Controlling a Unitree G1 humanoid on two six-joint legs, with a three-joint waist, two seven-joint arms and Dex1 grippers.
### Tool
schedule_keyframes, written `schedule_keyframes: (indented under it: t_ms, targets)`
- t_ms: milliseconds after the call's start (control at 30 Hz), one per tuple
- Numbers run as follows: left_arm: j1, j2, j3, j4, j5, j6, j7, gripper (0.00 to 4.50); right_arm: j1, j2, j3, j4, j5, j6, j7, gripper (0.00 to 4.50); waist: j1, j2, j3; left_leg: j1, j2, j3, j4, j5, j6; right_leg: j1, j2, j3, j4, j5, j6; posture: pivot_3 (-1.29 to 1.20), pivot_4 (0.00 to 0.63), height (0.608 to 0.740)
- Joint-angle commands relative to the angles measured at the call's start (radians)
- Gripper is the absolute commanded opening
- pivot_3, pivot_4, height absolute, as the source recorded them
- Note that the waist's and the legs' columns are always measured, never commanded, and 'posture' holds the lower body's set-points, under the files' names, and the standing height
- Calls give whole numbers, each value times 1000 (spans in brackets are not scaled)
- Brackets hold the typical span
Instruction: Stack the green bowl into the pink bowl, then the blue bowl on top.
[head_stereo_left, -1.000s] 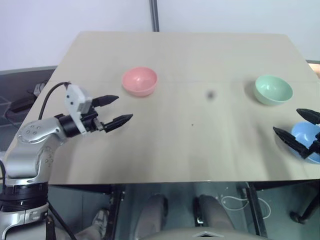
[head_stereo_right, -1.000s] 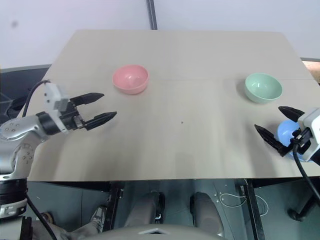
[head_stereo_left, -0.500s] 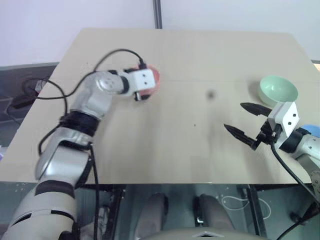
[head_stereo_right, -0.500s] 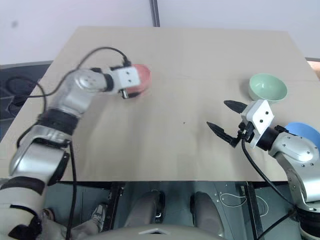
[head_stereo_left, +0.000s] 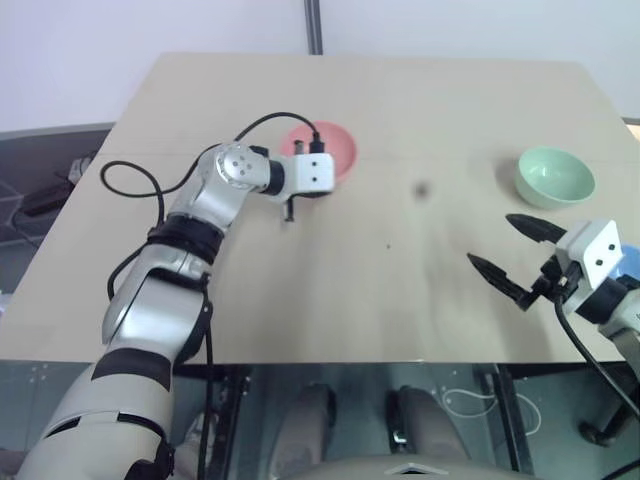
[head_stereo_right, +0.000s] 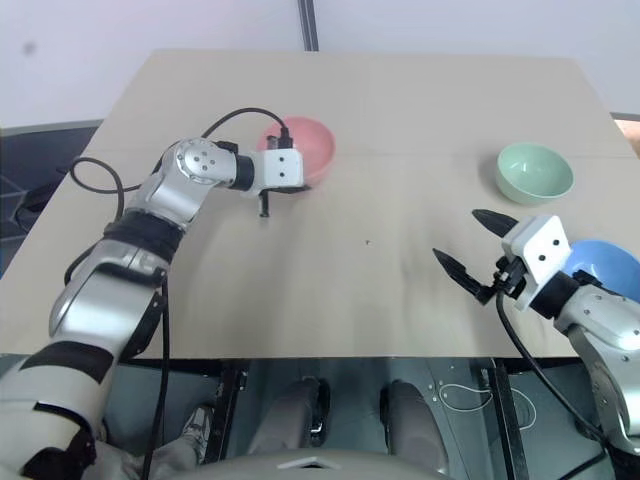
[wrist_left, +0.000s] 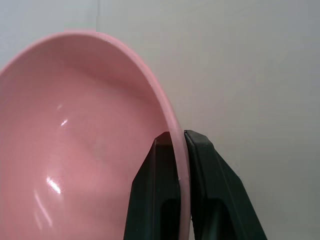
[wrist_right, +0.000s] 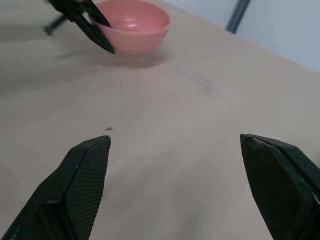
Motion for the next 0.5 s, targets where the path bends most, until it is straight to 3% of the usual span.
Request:
schedule_keyframes:
  t_ms: [33, 133, 300, 333, 400, 500]
  targets:
    - [53, 5, 15, -260, -134, 44, -149, 32, 43, 12, -79, -73, 8, -9, -29, 4500, -2, 0, 0, 0, 0, 1, 0, 0, 0, 0, 0, 1, 0, 0, 0, 0, 150, 740]
    - [101, -16, -24, -352, -154, 42, -205, 32, 100, 29, -116, -113, 12, -3, -49, 4500, -5, 1, 0, 1, 0, 1, 0, 0, 0, 0, 0, 2, 0, 0, 0, 0, 150, 740]
    - [127, -90, -109, -240, -68, -50, -201, 32, 155, 50, -123, -154, -12, -11, -79, 4500, -4, 1, -1, 15, 0, 2, -1, -3, 5, 12, 3, 4, 0, 0, 0, 0, 150, 740]
    - [125, -110, -112, -221, -71, -42, -199, 661, 159, 50, -116, -164, -22, -13, -85, 4500, -4, 1, -1, 15, 0, 2, -1, -3, 5, 13, 4, 4, 0, 0, 0, 0, 150, 740]
    - [116, -133, -106, -223, -78, -22, -196, 1318, 161, 50, -104, -183, -26, -2, -96, 4500, -4, 1, -1, 16, 0, 2, 0, -3, 5, 13, 4, 4, 1, 0, 0, 0, 150, 740]
    - [119, -124, -70, -283, -114, 5, -212, 2789, 150, 43, -88, -196, -27, 26, -111, 4500, -8, 1, -1, 16, 1, 2, 0, -3, 5, 13, 5, 4, 1, 0, 0, 0, 150, 740]
